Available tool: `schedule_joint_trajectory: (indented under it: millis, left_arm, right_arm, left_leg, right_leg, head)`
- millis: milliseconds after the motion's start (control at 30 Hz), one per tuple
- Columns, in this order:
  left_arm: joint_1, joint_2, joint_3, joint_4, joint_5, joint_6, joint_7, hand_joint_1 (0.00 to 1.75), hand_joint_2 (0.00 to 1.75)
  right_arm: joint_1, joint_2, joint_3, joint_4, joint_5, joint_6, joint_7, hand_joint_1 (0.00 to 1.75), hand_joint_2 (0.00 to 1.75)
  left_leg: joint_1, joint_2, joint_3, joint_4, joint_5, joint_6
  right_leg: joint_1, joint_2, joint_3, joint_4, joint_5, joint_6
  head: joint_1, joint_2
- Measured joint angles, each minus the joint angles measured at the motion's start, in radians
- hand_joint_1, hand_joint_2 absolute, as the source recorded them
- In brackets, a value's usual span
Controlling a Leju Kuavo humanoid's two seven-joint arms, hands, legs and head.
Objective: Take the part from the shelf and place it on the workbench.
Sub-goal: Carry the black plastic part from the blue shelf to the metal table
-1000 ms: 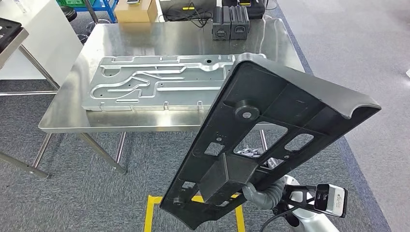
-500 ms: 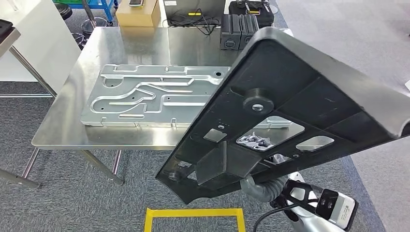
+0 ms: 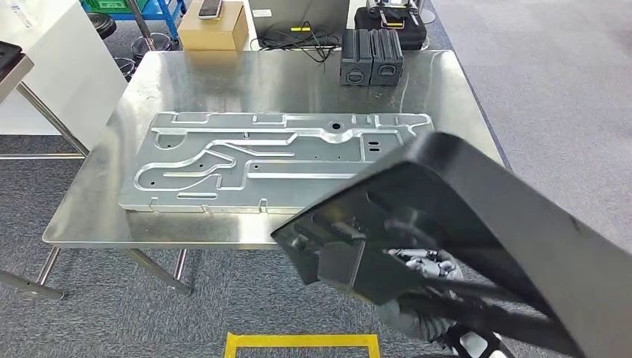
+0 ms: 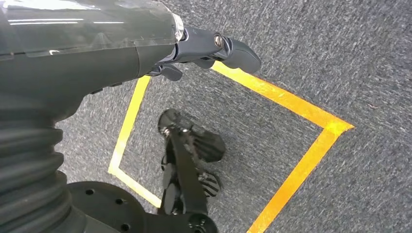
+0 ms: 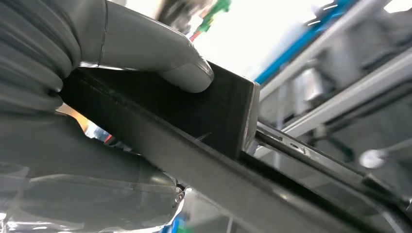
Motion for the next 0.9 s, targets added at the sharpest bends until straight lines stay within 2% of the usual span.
schedule_joint_trajectory:
  millis: [33,100,133,167,233,300,333,400,433,467,500,533,600,633,667,733,800,833,900]
  left_arm:
    - [0.001,0.0,0.0,0.0,-0.002,-0.003,-0.002,0.0,1.75]
    - [0.0,0.001,0.0,0.0,-0.012,-0.012,-0.008,0.0,1.75]
    - [-0.003,0.001,0.0,0.0,-0.018,-0.017,-0.012,0.0,1.75]
    - [-0.005,0.002,-0.001,0.0,-0.024,-0.021,-0.016,0.0,1.75]
    - [-0.005,0.004,-0.003,0.0,-0.035,-0.029,-0.023,0.0,1.75]
    - [-0.003,0.006,-0.006,0.0,-0.043,-0.034,-0.029,0.0,1.75]
    - [-0.004,0.006,-0.007,0.0,-0.045,-0.036,-0.032,0.0,1.75]
    - [-0.004,0.008,-0.009,0.0,-0.051,-0.043,-0.036,0.0,1.75]
    - [-0.003,0.009,-0.01,0.0,-0.054,-0.046,-0.037,0.0,1.75]
    - [-0.003,0.011,-0.01,0.0,-0.057,-0.05,-0.038,0.0,1.75]
    - [-0.003,0.011,-0.011,0.0,-0.06,-0.054,-0.038,0.0,1.75]
    - [-0.004,0.012,-0.011,0.0,-0.062,-0.057,-0.038,0.0,1.75]
    - [-0.006,0.013,-0.011,0.0,-0.064,-0.062,-0.038,0.0,1.75]
    - [-0.006,0.013,-0.011,0.0,-0.064,-0.064,-0.038,0.0,1.75]
    - [-0.007,0.013,-0.011,0.0,-0.064,-0.064,-0.039,0.0,1.75]
    - [-0.007,0.013,-0.011,0.0,-0.064,-0.065,-0.039,0.0,1.75]
    - [-0.005,0.015,-0.011,0.0,-0.065,-0.067,-0.041,0.0,1.75]
    - [-0.004,0.017,-0.011,0.001,-0.066,-0.07,-0.043,0.0,1.75]
    - [-0.003,0.019,-0.011,0.001,-0.069,-0.079,-0.049,0.0,1.75]
  right_arm:
    - [-0.022,0.004,-0.036,0.032,0.038,-0.006,0.003,1.73,1.75]
    - [-0.098,0.013,-0.109,0.137,0.136,-0.044,0.006,1.73,1.75]
    - [-0.148,0.016,-0.145,0.205,0.182,-0.069,0.007,1.73,1.75]
    - [-0.203,0.019,-0.179,0.28,0.228,-0.099,0.008,1.73,1.75]
    - [-0.313,0.023,-0.232,0.426,0.322,-0.16,0.024,1.73,1.75]
    - [-0.406,0.025,-0.262,0.551,0.415,-0.209,0.055,1.73,1.75]
    - [-0.443,0.025,-0.27,0.603,0.454,-0.226,0.073,1.73,1.75]
    - [-0.512,0.027,-0.274,0.704,0.568,-0.268,0.129,1.73,1.75]
    - [-0.548,0.029,-0.269,0.757,0.649,-0.29,0.169,1.73,1.75]
    - [-0.587,0.032,-0.259,0.82,0.746,-0.307,0.215,1.73,1.75]
    - [-0.63,0.037,-0.243,0.888,0.844,-0.317,0.26,1.73,1.75]
    - [-0.673,0.045,-0.225,0.959,0.934,-0.321,0.301,1.73,1.75]
    - [-0.749,0.064,-0.185,1.091,1.057,-0.324,0.355,1.73,1.75]
    - [-0.778,0.074,-0.167,1.144,1.086,-0.327,0.368,1.73,1.75]
    - [-0.801,0.085,-0.153,1.188,1.099,-0.332,0.373,1.73,1.75]
    - [-0.835,0.103,-0.131,1.258,1.108,-0.339,0.376,1.73,1.75]
    - [-0.861,0.12,-0.113,1.314,1.125,-0.313,0.378,1.73,1.75]
    - [-0.876,0.131,-0.102,1.343,1.14,-0.285,0.38,1.73,1.75]
    - [-0.905,0.16,-0.073,1.412,1.175,-0.211,0.388,1.73,1.75]
  left_leg:
    - [0.005,0.002,0.009,-0.035,0.03,-0.006]
    - [0.013,0.005,0.06,-0.169,0.106,-0.014]
    - [0.014,0.006,0.079,-0.223,0.124,-0.012]
    - [0.013,0.006,0.089,-0.255,0.134,-0.007]
    - [0.007,0.005,0.087,-0.263,0.138,0.013]
    - [0.006,0.004,0.088,-0.267,0.156,0.031]
    - [0.006,0.003,0.089,-0.271,0.16,0.038]
    - [0.003,0.002,0.089,-0.275,0.164,0.046]
    - [0.001,0.002,0.088,-0.274,0.164,0.048]
    - [-0.002,0.002,0.088,-0.274,0.163,0.049]
    - [-0.005,0.002,0.089,-0.274,0.162,0.05]
    - [-0.008,0.001,0.09,-0.273,0.162,0.051]
    - [-0.013,0.001,0.093,-0.273,0.159,0.05]
    - [-0.016,0.0,0.093,-0.272,0.157,0.048]
    - [-0.017,-0.001,0.092,-0.272,0.156,0.045]
    - [-0.017,-0.002,0.089,-0.272,0.155,0.037]
    - [-0.017,-0.002,0.088,-0.268,0.147,0.027]
    - [-0.017,-0.002,0.08,-0.249,0.133,0.022]
    - [-0.013,0.001,0.031,-0.144,0.08,0.011]
  right_leg:
    - [-0.003,0.001,0.001,0.002,-0.002,0.004]
    - [-0.009,0.003,0.003,0.009,-0.006,0.015]
    - [-0.011,0.004,0.001,0.013,-0.006,0.022]
    - [-0.011,0.004,-0.002,0.016,-0.007,0.031]
    - [-0.011,0.004,-0.007,0.017,-0.004,0.049]
    - [-0.015,0.002,-0.011,0.027,-0.012,0.061]
    - [-0.016,0.0,-0.023,0.053,-0.028,0.065]
    - [-0.015,-0.002,-0.079,0.168,-0.088,0.067]
    - [-0.014,-0.003,-0.115,0.238,-0.116,0.067]
    - [-0.013,-0.003,-0.144,0.291,-0.13,0.066]
    - [-0.012,-0.003,-0.157,0.31,-0.124,0.063]
    - [-0.011,-0.003,-0.151,0.287,-0.099,0.058]
    - [-0.003,-0.002,-0.093,0.155,-0.025,0.041]
    - [0.001,-0.002,-0.062,0.09,0.0,0.033]
    - [0.005,-0.003,-0.043,0.047,0.012,0.028]
    - [0.01,-0.004,-0.033,0.023,0.011,0.023]
    - [0.005,-0.007,-0.027,0.014,0.012,0.017]
    - [0.002,-0.008,-0.023,0.009,0.013,0.013]
    - [-0.001,-0.011,-0.018,0.003,0.013,0.005]
  head:
    - [0.0,0.0]
    - [0.0,0.0]
    - [0.0,0.0]
    - [0.0,0.0]
    - [0.0,0.0]
    - [0.0,0.0]
    - [0.0,0.0]
    - [0.0,0.0]
    - [0.0,0.0]
    - [0.0,0.0]
    - [0.0,0.0]
    - [0.0,0.0]
    - [0.0,0.0]
    - [0.0,0.0]
    - [0.0,0.0]
    - [0.0,0.0]
    - [0.0,0.0]
    - [0.0,0.0]
    - [0.0,0.0]
